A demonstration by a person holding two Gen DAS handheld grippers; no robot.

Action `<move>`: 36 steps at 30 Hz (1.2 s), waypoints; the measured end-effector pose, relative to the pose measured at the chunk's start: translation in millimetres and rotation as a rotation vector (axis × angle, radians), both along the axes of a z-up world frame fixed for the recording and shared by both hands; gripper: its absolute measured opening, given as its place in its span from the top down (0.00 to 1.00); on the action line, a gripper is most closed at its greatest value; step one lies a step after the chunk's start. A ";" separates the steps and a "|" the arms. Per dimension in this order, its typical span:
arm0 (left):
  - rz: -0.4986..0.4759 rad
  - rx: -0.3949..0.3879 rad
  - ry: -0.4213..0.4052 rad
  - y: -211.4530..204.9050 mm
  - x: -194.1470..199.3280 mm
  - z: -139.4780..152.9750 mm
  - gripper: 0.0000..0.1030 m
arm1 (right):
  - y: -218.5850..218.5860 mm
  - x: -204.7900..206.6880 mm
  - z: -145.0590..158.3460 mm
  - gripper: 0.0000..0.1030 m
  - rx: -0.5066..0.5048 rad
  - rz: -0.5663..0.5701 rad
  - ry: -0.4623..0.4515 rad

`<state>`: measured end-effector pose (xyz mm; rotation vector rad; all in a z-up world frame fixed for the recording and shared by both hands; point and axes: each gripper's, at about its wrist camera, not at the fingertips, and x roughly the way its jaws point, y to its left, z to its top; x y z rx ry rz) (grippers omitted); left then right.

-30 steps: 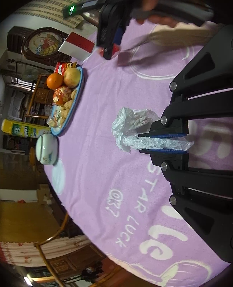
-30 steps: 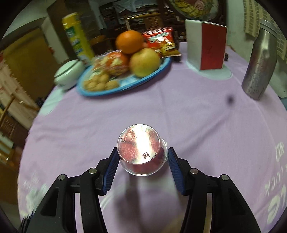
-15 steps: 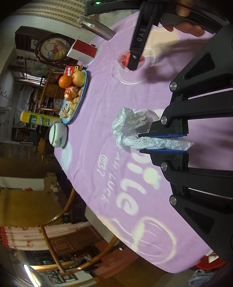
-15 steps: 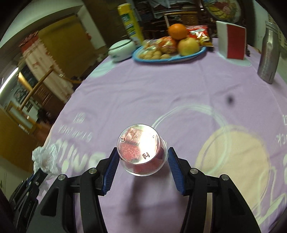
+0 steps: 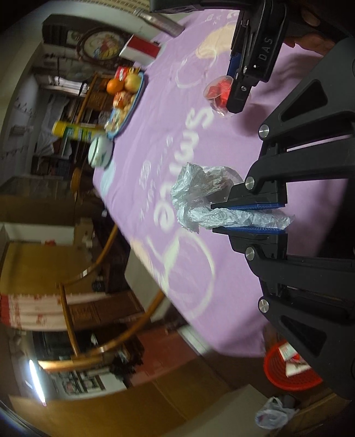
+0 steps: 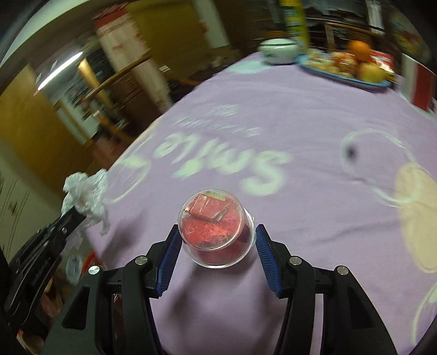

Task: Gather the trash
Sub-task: 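Carry the plastic bag and jelly cup over the red basket with both tools, then open both tools to drop the bag and jelly cup into the basket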

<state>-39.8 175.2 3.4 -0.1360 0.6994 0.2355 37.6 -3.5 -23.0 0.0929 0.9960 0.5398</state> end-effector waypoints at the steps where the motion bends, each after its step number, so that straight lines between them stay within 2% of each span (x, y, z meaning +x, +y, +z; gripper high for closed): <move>1: 0.021 0.004 0.001 7.9 -7.3 -0.5 0.89 | 11.7 -4.8 1.5 0.47 -0.002 0.031 -0.005; 13: 0.359 -0.001 0.058 136.2 -98.2 -21.9 0.89 | 196.1 -79.0 5.6 0.47 -0.025 0.469 0.023; 20: 0.522 -0.030 0.106 200.9 -144.3 -45.1 0.89 | 278.2 -112.8 -15.1 0.47 -0.105 0.632 0.052; 22: 0.560 -0.063 0.121 220.6 -155.6 -56.8 0.89 | 296.4 -122.8 -20.6 0.47 -0.124 0.672 0.053; 28: 0.635 -0.153 0.198 262.5 -172.0 -97.9 0.89 | 354.8 -149.2 -54.0 0.46 -0.174 0.785 0.100; 32: 0.690 -0.240 0.267 289.1 -188.9 -134.4 0.89 | 389.7 -154.6 -92.2 0.46 -0.202 0.838 0.191; 36: 0.724 -0.278 0.324 304.5 -197.0 -164.0 0.89 | 417.3 -166.4 -128.8 0.46 -0.260 0.882 0.238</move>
